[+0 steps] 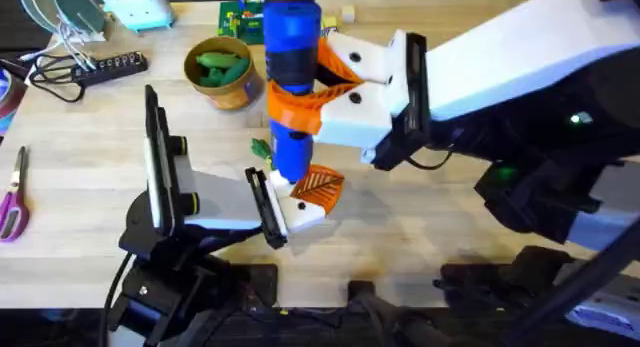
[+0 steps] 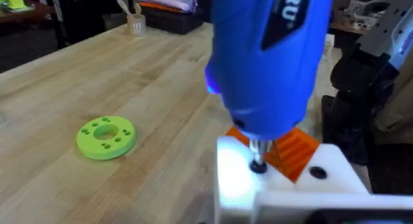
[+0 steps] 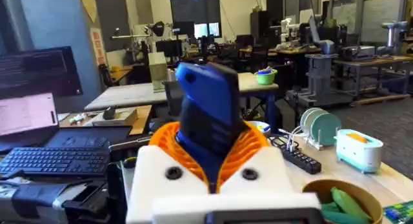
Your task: Pick up the gripper from the table and insert it into the empty holder that is missing its gripper. Then pick up a screw, insert it into the mounting hole, and use the screwdriver to tighten it. Finally, clean up the table by picking up the vegetable and placing it into the bucket.
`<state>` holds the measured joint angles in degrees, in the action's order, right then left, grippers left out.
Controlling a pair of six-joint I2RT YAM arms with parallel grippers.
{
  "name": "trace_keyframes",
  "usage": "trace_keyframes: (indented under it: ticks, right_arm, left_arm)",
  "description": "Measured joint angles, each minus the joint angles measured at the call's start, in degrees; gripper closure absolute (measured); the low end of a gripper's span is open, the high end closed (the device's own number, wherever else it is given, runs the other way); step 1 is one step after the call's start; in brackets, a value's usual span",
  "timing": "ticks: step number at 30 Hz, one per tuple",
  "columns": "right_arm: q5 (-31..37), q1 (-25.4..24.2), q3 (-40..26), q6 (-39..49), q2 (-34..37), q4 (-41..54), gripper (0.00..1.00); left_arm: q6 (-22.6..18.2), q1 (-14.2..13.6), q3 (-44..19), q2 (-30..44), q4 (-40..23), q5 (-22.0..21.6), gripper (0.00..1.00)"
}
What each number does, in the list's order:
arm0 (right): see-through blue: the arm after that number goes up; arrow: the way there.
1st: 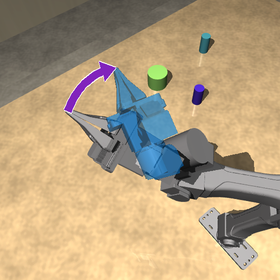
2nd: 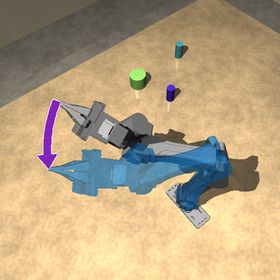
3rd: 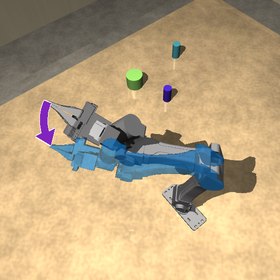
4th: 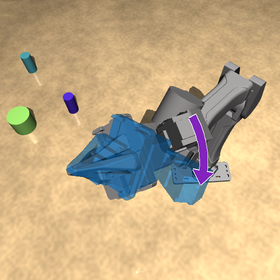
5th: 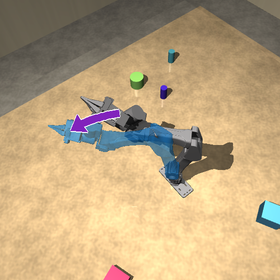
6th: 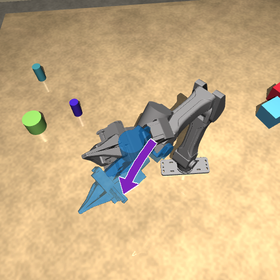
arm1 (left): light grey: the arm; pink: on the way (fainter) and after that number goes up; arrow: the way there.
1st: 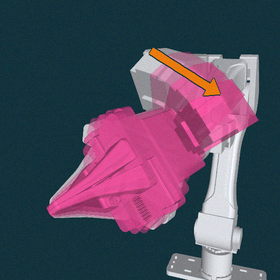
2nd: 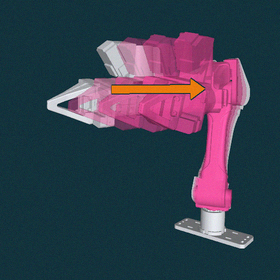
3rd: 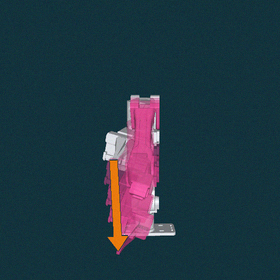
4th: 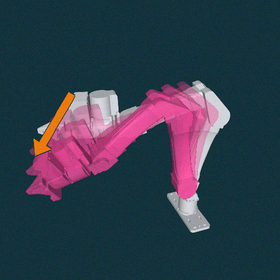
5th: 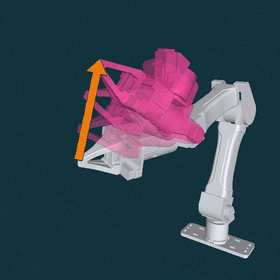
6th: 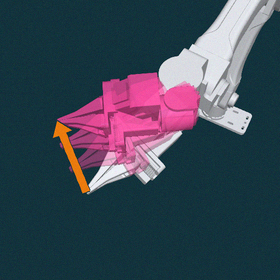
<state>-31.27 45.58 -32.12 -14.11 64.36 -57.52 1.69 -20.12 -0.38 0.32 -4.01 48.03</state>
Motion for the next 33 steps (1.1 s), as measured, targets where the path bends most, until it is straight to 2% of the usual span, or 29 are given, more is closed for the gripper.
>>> trace_keyframes:
  ticks: [9,11,15,19,21,25,30,33]
  right_arm:
    - [0.0,0.0,0.0,0.0,0.0,-0.4,0.978]
    - [0.0,0.0,0.0,0.0,0.2,-3.2,0.978]
    - [-0.1,-0.5,0.0,-0.3,0.6,-15.7,0.978]
    - [-0.4,-3.9,-0.4,-0.3,0.1,-16.8,0.978]
    - [-0.5,-7.2,-0.4,0.6,0.1,-13.2,0.978]
    - [-0.5,-16.3,-0.6,5.9,0.2,1.0,0.978]
    - [1.4,-28.3,-4.6,17.3,0.4,29.3,0.978]
    - [8.6,-33.8,-8.6,24.5,0.6,47.2,0.978]
  left_arm:
    - [0.0,0.0,0.0,0.0,0.0,0.0,0.995]
    - [0.0,0.0,0.0,0.0,0.0,0.0,0.995]
    - [0.0,0.0,0.0,0.0,0.0,0.0,0.995]
    - [0.0,0.0,0.0,0.0,0.0,0.0,0.995]
    - [0.0,0.0,0.0,0.0,0.0,0.0,0.995]
    - [0.0,0.0,0.0,0.0,0.0,0.0,0.995]
    - [0.0,0.0,0.0,0.0,0.0,0.0,0.995]
    - [0.0,0.0,0.0,0.0,0.0,0.0,0.995]
